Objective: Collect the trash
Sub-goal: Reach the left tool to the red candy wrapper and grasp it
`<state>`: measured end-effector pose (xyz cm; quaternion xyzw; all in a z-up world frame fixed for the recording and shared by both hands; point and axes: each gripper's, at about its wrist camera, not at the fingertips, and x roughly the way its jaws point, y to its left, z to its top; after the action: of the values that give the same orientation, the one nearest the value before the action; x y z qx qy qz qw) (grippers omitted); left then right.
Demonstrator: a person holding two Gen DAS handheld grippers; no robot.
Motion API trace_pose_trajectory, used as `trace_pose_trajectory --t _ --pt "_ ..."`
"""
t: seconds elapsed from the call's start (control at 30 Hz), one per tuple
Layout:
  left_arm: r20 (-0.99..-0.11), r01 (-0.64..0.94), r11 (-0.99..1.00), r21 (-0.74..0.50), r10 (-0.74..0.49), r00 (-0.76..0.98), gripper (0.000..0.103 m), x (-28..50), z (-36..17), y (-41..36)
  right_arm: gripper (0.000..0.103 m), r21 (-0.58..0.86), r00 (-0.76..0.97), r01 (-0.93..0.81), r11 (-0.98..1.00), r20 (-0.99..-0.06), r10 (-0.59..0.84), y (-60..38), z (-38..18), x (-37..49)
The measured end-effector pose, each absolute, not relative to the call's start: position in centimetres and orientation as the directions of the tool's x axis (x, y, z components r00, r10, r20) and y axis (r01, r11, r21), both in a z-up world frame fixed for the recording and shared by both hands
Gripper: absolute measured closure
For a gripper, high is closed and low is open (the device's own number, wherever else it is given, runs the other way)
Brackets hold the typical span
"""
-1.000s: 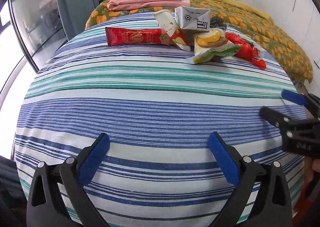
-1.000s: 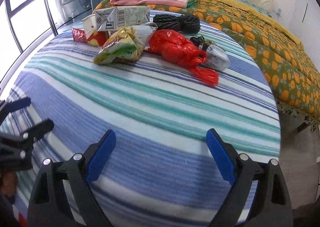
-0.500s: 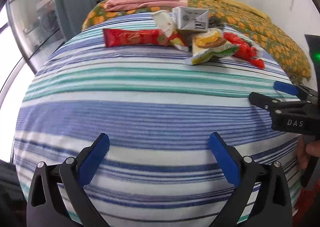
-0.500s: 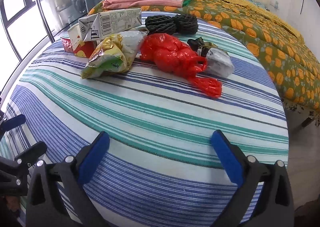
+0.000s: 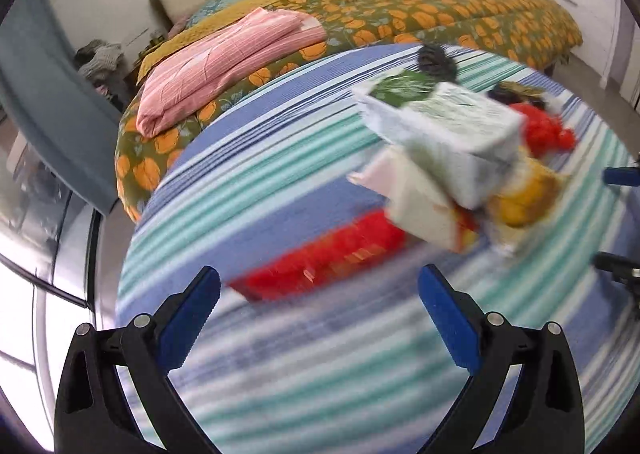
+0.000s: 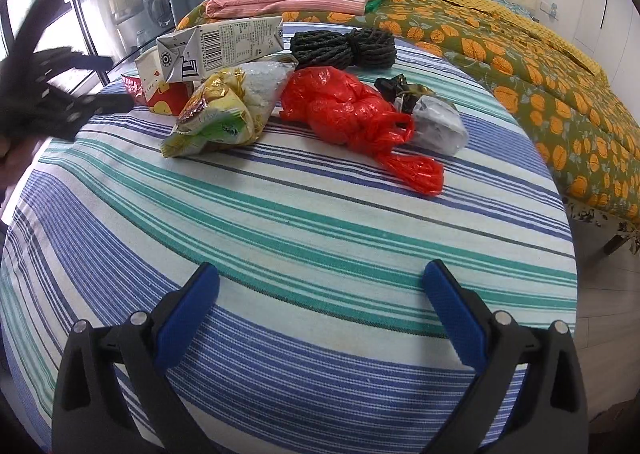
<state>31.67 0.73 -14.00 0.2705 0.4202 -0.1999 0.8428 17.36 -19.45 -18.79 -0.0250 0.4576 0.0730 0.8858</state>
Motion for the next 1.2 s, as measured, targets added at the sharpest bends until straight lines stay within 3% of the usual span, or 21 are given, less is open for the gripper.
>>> trace_pose_trajectory --t 0.2,0.23,0.3,0.4,0.47,0.63,0.73,0.83,0.97,1.1,1.2 --pt "-0.881 0.683 0.687 0.249 -0.132 0.454 0.007 33.3 -16.4 0.4 0.004 0.023 0.57 -0.152 0.988 -0.815 0.107 -19.4 -18.8 17.4" --pt "-0.896 0.714 0.664 0.223 -0.149 0.419 0.01 32.9 -16.5 0.4 0.004 0.023 0.57 -0.152 0.988 -0.815 0.107 -19.5 -18.8 17.4" --pt "-0.914 0.759 0.629 0.168 -0.19 0.36 0.028 32.0 -16.2 0.5 0.004 0.023 0.57 -0.153 0.988 -0.815 0.107 -19.4 -18.8 17.4" --pt "-0.927 0.803 0.595 0.039 -0.277 0.251 0.035 30.9 -15.0 1.3 0.004 0.023 0.57 -0.153 0.988 -0.815 0.107 -19.5 -18.8 17.4" --pt "-0.922 0.8 0.597 0.05 -0.281 0.267 0.035 30.5 -14.7 1.4 0.004 0.023 0.57 -0.153 0.988 -0.815 0.107 -19.5 -18.8 17.4" --pt "-0.921 0.773 0.62 0.136 -0.209 0.33 0.034 30.8 -16.3 0.7 0.004 0.023 0.57 -0.153 0.988 -0.815 0.107 -19.5 -18.8 17.4" --pt "-0.922 0.744 0.664 0.079 -0.235 0.307 0.054 31.7 -16.0 1.6 0.004 0.023 0.57 -0.153 0.988 -0.815 0.107 -19.5 -18.8 17.4" --pt "-0.925 0.718 0.689 0.1 -0.201 0.321 0.077 31.3 -15.8 2.6 0.004 0.023 0.57 -0.153 0.988 -0.815 0.107 -19.5 -18.8 17.4" --pt "-0.919 0.611 0.785 0.104 -0.159 0.362 0.089 29.8 -14.8 5.3 0.004 0.023 0.569 -0.154 0.988 -0.815 0.107 -19.5 -18.8 17.4" --pt "-0.904 0.434 0.901 -0.004 -0.188 0.383 0.089 25.0 -13.4 8.0 0.004 0.023 0.569 -0.154 0.988 -0.815 0.108 -19.4 -18.8 17.4" --pt "-0.897 0.396 0.918 0.01 -0.167 0.409 0.088 21.0 -13.7 7.4 0.004 0.023 0.569 -0.154 0.988 -0.815 0.108 -19.4 -18.8 17.4"
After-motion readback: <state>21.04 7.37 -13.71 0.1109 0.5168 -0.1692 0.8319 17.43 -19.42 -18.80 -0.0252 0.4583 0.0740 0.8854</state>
